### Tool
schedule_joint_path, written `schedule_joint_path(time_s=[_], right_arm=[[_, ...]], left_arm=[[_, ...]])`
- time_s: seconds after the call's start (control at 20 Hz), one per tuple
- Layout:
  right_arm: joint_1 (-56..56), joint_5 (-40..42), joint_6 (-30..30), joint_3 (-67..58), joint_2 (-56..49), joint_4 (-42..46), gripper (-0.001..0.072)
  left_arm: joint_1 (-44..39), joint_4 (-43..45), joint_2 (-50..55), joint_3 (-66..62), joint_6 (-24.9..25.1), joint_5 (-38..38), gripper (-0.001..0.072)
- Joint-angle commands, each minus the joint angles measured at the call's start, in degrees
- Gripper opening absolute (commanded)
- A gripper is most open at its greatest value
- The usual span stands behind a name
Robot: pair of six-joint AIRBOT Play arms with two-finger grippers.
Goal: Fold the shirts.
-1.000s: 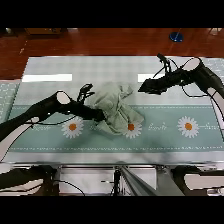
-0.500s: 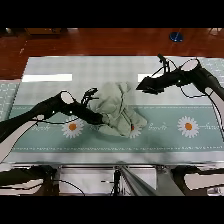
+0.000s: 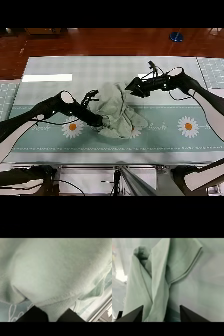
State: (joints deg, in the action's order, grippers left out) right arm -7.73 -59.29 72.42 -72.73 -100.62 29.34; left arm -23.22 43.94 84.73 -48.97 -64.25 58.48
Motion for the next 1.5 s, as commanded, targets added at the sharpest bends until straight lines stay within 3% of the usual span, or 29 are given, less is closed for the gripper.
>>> schedule_joint_path(time_s=[0.0,0.15,0.3,0.4,0.5,0.6,0.8,0.9,1.1,1.25,1.45], right_arm=[[-2.3,3.2,2.6,0.0,-1.1,-0.9,0.0520],[-2.2,3.9,4.9,0.0,-1.1,-1.0,0.0398],[-1.9,2.3,3.4,-0.1,-1.1,-2.5,0.0025],[-1.0,-1.9,-2.0,-0.5,-0.6,-6.0,0.0024],[0.9,-5.9,-3.4,-1.7,2.1,-6.0,0.0024],[4.1,-7.5,-3.5,-3.5,7.1,-3.7,0.0023],[13.1,-7.6,-1.1,-10.6,20.8,-1.1,0.0023],[16.3,-7.2,-0.1,-15.3,27.7,-1.0,0.0023],[17.3,-6.7,1.7,-23.9,38.8,1.8,0.0023],[17.3,-6.9,5.4,-28.3,43.8,2.8,0.0022],[17.3,-6.8,7.6,-32.9,47.6,2.8,0.0022]], left_arm=[[0.0,0.0,0.0,0.0,0.0,0.3,0.0035],[0.0,0.0,0.0,0.0,0.2,0.3,0.0035],[0.0,0.0,0.0,0.0,0.2,0.3,0.0035],[0.0,0.0,-0.4,-0.1,0.2,0.5,0.0035],[0.3,0.2,-2.6,-0.9,0.2,2.7,0.0034],[1.8,1.4,-7.6,-3.4,-0.1,6.8,0.0033],[9.3,14.7,-23.6,-14.8,-7.7,13.4,0.0032],[13.6,17.9,-30.9,-22.8,-9.1,15.8,0.0033],[15.5,18.0,-39.1,-39.5,-9.2,16.3,0.0033],[15.3,17.7,-39.8,-50.1,-12.9,19.5,0.0033],[15.3,11.0,-39.8,-57.5,-14.4,21.5,0.0034]])
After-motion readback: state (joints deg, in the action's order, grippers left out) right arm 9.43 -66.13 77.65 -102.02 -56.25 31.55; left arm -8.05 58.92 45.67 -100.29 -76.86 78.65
